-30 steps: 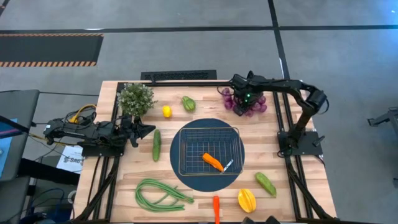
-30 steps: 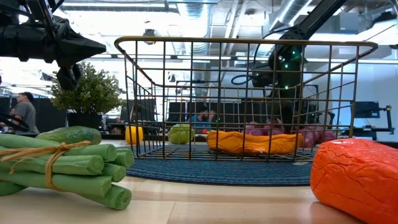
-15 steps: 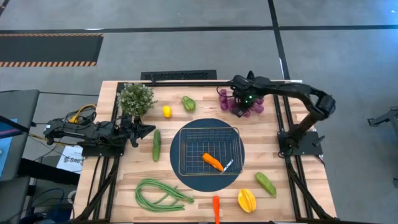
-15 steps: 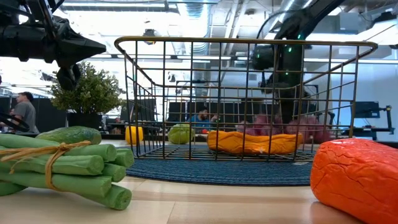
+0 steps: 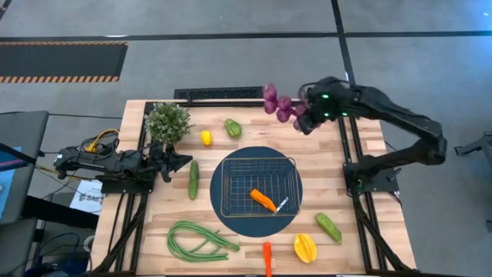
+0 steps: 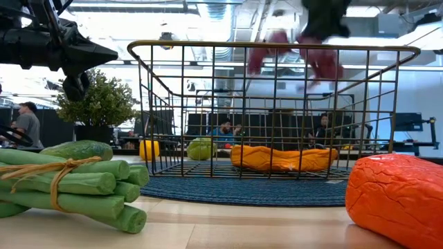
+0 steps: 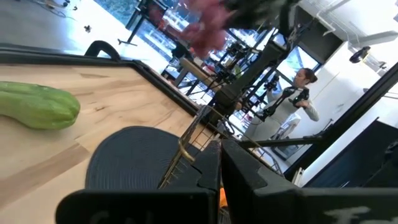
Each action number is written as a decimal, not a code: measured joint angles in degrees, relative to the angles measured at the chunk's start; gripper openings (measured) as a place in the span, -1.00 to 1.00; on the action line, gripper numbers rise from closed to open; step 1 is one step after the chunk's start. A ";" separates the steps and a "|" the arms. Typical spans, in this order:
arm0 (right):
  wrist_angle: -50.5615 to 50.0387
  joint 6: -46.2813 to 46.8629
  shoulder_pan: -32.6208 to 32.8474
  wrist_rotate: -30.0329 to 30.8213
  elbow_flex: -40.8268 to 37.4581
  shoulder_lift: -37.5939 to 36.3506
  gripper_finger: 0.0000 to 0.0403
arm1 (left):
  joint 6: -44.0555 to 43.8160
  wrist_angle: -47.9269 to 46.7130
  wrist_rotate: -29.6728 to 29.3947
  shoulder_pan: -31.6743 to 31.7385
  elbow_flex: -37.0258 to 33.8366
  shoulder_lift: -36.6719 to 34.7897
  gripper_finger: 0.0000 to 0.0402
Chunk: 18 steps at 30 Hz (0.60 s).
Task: Build produce basket
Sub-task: Put the purple garlic into the gold wire basket
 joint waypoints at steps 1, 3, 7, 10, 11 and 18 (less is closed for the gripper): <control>0.04 1.17 2.18 -0.02 1.26 -0.63 -0.31 | 0.00 -0.14 0.02 0.00 -0.01 0.00 -1.00; 0.37 3.13 6.65 -0.04 3.39 -1.26 -0.31 | 0.00 -0.47 0.02 0.01 0.00 -0.01 -1.00; 2.24 7.00 16.36 0.25 5.04 -1.00 -0.31 | 0.00 -0.49 0.07 0.02 0.00 0.00 -1.00; 4.20 9.77 23.23 2.28 5.12 0.87 -0.31 | 0.00 -0.49 0.20 0.00 0.00 0.00 -1.00; 4.41 10.79 25.09 3.13 5.04 1.63 -0.31 | 0.00 -0.49 0.20 0.00 -0.01 0.00 -1.00; 5.28 15.30 33.90 4.57 5.03 10.25 -0.31 | 0.02 -0.85 0.85 0.00 0.00 0.00 -1.00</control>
